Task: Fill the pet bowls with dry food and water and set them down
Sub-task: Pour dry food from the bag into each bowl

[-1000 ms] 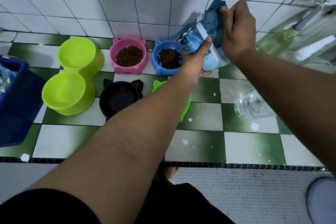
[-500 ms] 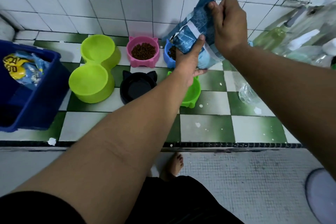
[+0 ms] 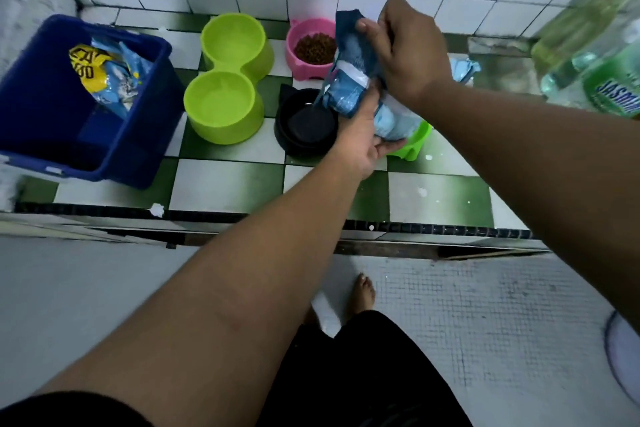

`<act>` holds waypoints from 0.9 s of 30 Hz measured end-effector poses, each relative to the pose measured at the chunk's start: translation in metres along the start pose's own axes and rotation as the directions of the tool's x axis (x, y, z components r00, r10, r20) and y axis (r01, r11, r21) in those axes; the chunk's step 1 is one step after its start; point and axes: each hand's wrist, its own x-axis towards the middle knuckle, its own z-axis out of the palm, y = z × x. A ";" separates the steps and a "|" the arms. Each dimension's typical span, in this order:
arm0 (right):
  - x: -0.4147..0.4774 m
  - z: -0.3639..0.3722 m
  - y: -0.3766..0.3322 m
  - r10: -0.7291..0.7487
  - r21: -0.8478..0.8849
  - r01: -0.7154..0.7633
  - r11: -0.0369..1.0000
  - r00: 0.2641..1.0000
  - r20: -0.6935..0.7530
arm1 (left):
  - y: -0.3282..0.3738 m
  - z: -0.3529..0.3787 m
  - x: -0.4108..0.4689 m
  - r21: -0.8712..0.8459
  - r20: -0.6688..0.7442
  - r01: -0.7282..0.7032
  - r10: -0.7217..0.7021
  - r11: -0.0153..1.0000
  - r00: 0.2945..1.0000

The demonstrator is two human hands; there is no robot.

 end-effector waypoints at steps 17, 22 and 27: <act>0.016 0.018 -0.009 -0.078 -0.081 0.087 0.993 0.990 0.118 | -0.001 -0.007 0.009 -0.194 0.047 0.065 -0.057 0.979 0.997; 0.015 0.022 -0.011 -0.088 -0.096 0.103 0.990 0.986 0.145 | -0.002 -0.009 0.010 -0.206 0.068 0.083 -0.071 0.975 0.995; 0.014 0.021 -0.012 -0.096 -0.096 0.113 0.989 0.982 0.163 | -0.004 -0.008 0.010 -0.208 0.081 0.084 -0.069 0.974 0.994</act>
